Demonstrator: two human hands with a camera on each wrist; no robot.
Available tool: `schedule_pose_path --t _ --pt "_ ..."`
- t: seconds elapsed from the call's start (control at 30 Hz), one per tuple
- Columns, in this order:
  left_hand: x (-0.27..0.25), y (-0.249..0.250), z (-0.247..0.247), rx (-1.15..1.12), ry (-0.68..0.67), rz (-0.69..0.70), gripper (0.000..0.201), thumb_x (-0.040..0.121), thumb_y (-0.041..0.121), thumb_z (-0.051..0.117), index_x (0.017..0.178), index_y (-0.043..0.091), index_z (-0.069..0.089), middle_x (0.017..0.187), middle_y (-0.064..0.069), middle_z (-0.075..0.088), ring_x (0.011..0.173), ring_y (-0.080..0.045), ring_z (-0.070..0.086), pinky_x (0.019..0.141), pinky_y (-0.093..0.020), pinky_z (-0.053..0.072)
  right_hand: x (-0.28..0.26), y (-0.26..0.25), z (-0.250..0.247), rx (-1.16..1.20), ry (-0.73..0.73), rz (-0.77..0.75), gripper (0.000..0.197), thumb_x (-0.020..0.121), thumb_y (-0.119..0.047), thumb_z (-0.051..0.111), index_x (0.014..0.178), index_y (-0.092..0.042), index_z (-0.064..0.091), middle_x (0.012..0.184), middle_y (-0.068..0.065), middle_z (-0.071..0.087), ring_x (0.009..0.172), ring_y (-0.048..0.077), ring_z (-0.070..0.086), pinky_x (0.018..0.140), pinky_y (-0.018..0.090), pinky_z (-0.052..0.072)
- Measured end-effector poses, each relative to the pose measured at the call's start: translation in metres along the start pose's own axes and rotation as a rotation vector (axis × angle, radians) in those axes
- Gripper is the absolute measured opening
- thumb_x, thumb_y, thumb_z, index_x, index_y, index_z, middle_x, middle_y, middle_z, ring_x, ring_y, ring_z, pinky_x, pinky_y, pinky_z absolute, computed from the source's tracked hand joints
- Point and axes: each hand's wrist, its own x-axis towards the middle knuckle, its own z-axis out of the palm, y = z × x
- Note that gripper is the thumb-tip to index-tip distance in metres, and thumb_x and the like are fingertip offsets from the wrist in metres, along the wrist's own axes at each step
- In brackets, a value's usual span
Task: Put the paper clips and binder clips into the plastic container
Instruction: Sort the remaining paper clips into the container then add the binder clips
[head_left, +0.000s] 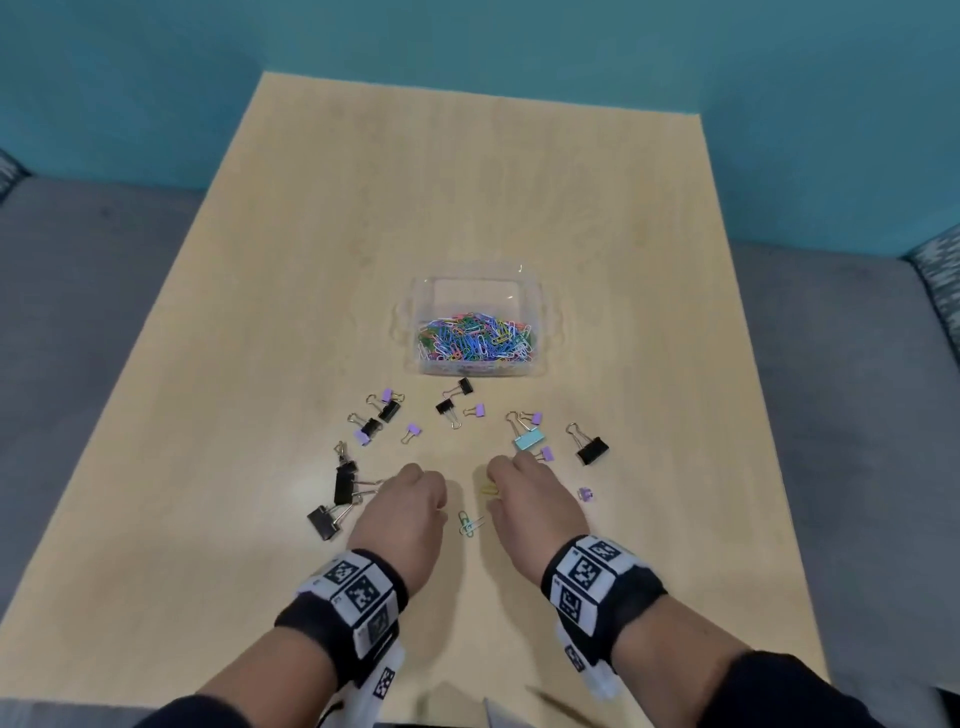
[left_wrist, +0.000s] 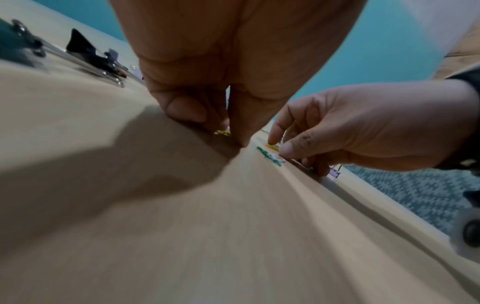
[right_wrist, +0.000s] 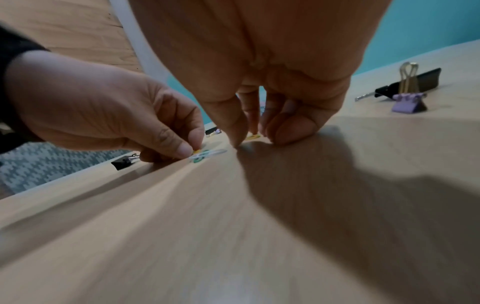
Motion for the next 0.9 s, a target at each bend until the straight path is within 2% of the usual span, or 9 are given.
schedule_pose_path --t 0.1,0.2,0.27,0.4,0.5,0.6,0.73,0.8,0.9 --pt "0.002 -0.004 0.005 0.036 -0.002 0.056 0.019 0.085 0.005 0.05 0.077 0.02 0.041 0.087 0.004 0.041 0.079 -0.017 0.04 0.065 -0.028 0.032 0.005 -0.003 -0.001 -0.036 -0.016 0.004 0.018 0.091 -0.011 0.049 0.085 -0.02 0.035 0.096 0.001 0.04 0.085 0.022 0.04 0.064 0.034 0.037" --pt "-0.004 -0.006 0.006 0.173 -0.018 0.168 0.025 0.08 -0.003 0.047 0.089 0.02 0.041 0.095 0.0 0.04 0.083 -0.017 0.034 0.068 -0.025 0.026 0.006 -0.004 -0.001 -0.032 -0.044 0.02 0.02 0.089 -0.006 0.05 0.082 -0.019 0.035 0.098 0.003 0.041 0.086 0.021 0.038 0.068 0.034 0.039" --pt "-0.009 -0.008 0.009 0.238 -0.039 0.228 0.032 0.075 -0.007 0.044 0.097 0.016 0.043 0.098 -0.002 0.043 0.087 -0.021 0.038 0.069 -0.027 0.028 0.004 -0.005 0.0 -0.046 -0.067 0.011 0.023 0.085 -0.001 0.049 0.081 -0.019 0.034 0.092 0.001 0.038 0.085 0.02 0.036 0.066 0.033 0.037" --pt "-0.012 -0.012 0.011 0.195 -0.029 0.285 0.03 0.081 -0.001 0.046 0.105 0.017 0.046 0.096 -0.002 0.049 0.089 -0.024 0.045 0.068 -0.03 0.035 0.001 -0.004 0.0 -0.082 -0.104 -0.018 0.027 0.079 0.006 0.041 0.081 -0.02 0.032 0.073 -0.004 0.031 0.079 0.022 0.038 0.061 0.034 0.038" --pt "-0.009 -0.016 0.012 0.103 -0.041 0.315 0.039 0.084 0.006 0.05 0.115 0.03 0.048 0.096 0.004 0.053 0.09 -0.019 0.047 0.073 -0.032 0.043 -0.005 -0.003 0.003 0.021 -0.105 0.0 0.026 0.082 0.0 0.042 0.087 -0.025 0.038 0.077 -0.004 0.046 0.076 0.021 0.044 0.058 0.035 0.037" --pt "-0.001 -0.014 0.013 0.096 -0.045 0.322 0.033 0.085 0.011 0.05 0.11 0.032 0.054 0.095 0.005 0.056 0.091 -0.019 0.048 0.077 -0.03 0.043 -0.009 -0.006 0.009 0.073 -0.124 0.01 0.02 0.085 -0.006 0.047 0.091 -0.025 0.048 0.086 -0.002 0.055 0.08 0.02 0.05 0.062 0.035 0.043" --pt "0.002 -0.01 0.01 0.118 -0.067 0.338 0.019 0.087 0.014 0.048 0.099 0.024 0.057 0.092 0.0 0.056 0.09 -0.021 0.047 0.075 -0.029 0.04 -0.007 -0.011 0.012 -0.011 -0.124 0.001 0.015 0.087 -0.009 0.047 0.082 -0.022 0.044 0.084 -0.001 0.047 0.083 0.021 0.044 0.067 0.035 0.042" --pt "0.002 -0.01 0.008 0.125 -0.075 0.363 0.017 0.086 0.013 0.048 0.096 0.023 0.057 0.092 0.0 0.056 0.089 -0.021 0.047 0.074 -0.03 0.04 -0.009 -0.013 0.011 -0.033 -0.129 -0.001 0.016 0.088 -0.009 0.046 0.081 -0.023 0.042 0.084 -0.002 0.044 0.082 0.021 0.041 0.066 0.034 0.038" --pt "0.003 -0.007 0.005 0.162 -0.095 0.382 0.014 0.087 0.011 0.048 0.096 0.02 0.054 0.094 -0.001 0.054 0.089 -0.022 0.046 0.069 -0.028 0.031 -0.011 -0.013 0.01 -0.051 -0.137 -0.008 0.021 0.086 -0.006 0.043 0.078 -0.025 0.042 0.082 -0.002 0.042 0.081 0.02 0.038 0.064 0.03 0.03"
